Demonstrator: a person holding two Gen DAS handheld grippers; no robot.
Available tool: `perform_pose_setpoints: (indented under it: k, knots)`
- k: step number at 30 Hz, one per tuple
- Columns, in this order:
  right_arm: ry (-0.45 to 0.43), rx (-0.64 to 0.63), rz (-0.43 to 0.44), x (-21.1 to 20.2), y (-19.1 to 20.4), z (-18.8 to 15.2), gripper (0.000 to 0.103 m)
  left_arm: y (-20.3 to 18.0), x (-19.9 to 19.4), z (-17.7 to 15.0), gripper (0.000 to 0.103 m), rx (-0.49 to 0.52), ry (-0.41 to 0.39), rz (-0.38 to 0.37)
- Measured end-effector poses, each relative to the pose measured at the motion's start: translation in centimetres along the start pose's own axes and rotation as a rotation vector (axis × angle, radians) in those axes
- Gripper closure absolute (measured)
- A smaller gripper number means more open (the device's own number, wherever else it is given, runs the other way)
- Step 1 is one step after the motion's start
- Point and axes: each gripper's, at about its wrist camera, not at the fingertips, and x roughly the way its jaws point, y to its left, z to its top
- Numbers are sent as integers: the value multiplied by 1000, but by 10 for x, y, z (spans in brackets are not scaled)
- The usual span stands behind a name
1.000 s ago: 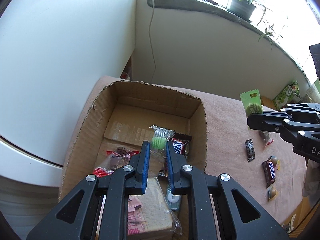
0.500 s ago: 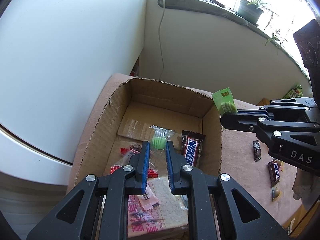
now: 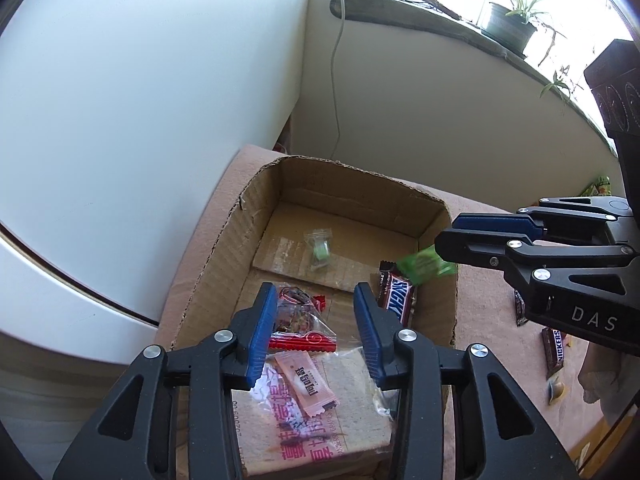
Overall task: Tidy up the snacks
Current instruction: 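Carry both green candies into the box and open both grippers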
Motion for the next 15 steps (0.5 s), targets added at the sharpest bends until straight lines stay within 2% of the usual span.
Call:
perform_pose_setpoints:
  k: [1, 2, 6, 9, 15]
  knots:
    - [-6, 0, -5, -1, 0, 0, 63, 0, 0, 0, 65, 0, 0, 3]
    - [-13, 2, -9, -2, -1, 0, 57, 0, 0, 0, 65, 0, 0, 5]
    - [-19, 9, -15, -5, -3, 2, 52, 1, 1, -2, 65, -1, 4, 9]
    - [-28, 4, -26, -8, -5, 2, 43, 1, 0, -2, 65, -1, 5, 9]
    - [-35, 15, -33, -14, -10, -1, 42, -1, -4, -3, 65, 1, 0, 8]
